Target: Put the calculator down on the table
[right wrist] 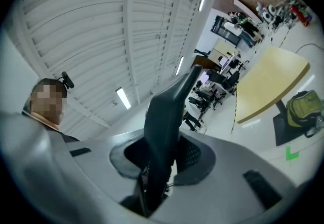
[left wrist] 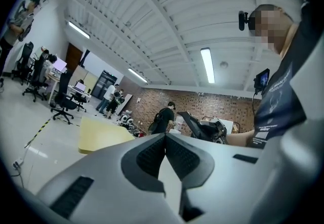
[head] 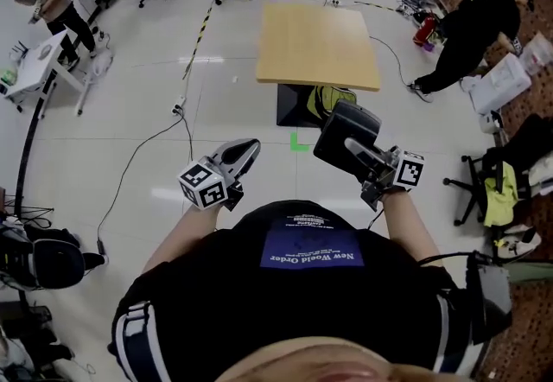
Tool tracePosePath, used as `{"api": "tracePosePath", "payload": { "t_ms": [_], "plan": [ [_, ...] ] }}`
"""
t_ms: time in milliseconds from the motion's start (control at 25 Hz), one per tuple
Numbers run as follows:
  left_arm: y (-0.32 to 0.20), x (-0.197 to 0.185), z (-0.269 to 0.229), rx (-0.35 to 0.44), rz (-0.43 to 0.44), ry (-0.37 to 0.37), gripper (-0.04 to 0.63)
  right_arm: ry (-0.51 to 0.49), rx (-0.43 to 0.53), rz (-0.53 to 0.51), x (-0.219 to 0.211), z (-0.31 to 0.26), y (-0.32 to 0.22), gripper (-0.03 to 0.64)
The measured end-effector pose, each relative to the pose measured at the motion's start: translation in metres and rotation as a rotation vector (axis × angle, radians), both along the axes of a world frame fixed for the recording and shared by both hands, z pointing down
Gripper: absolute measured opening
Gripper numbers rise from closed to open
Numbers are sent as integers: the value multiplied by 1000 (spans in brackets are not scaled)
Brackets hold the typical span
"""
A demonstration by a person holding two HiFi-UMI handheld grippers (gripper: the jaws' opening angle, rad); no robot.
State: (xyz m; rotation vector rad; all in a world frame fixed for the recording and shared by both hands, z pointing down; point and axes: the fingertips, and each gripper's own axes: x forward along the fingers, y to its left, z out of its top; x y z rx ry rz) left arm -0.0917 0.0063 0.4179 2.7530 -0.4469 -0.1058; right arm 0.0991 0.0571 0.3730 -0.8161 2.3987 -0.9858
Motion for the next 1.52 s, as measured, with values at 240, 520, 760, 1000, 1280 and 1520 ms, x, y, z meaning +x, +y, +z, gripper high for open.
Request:
{"api": "tracePosePath", "payload": {
  "t_ms": [240,520,760,1000,1280,1520],
  "plan": [
    [-50,33,-4,2,-59,-34,8,-18,-19,-67,37,13,-68,80],
    [-96,86,-19,53,-189,-42,8,-36,9,-223,83,14,-138,80],
    [-143,144,-26,18,-240,-44,8,-18,-4,-262,142,13,-194,80],
    [-180,172,-21,-6,-209,-50,8,-38,-11,-227,177,21,-231,80],
    [-240,182,-7,-23,-121,-24,8,-22,-38,-160,178,31,-273,80],
    [-335,164,-7,-3,-4,-2,8,-14,-63,-53,149,26,-341,80]
  ]
}}
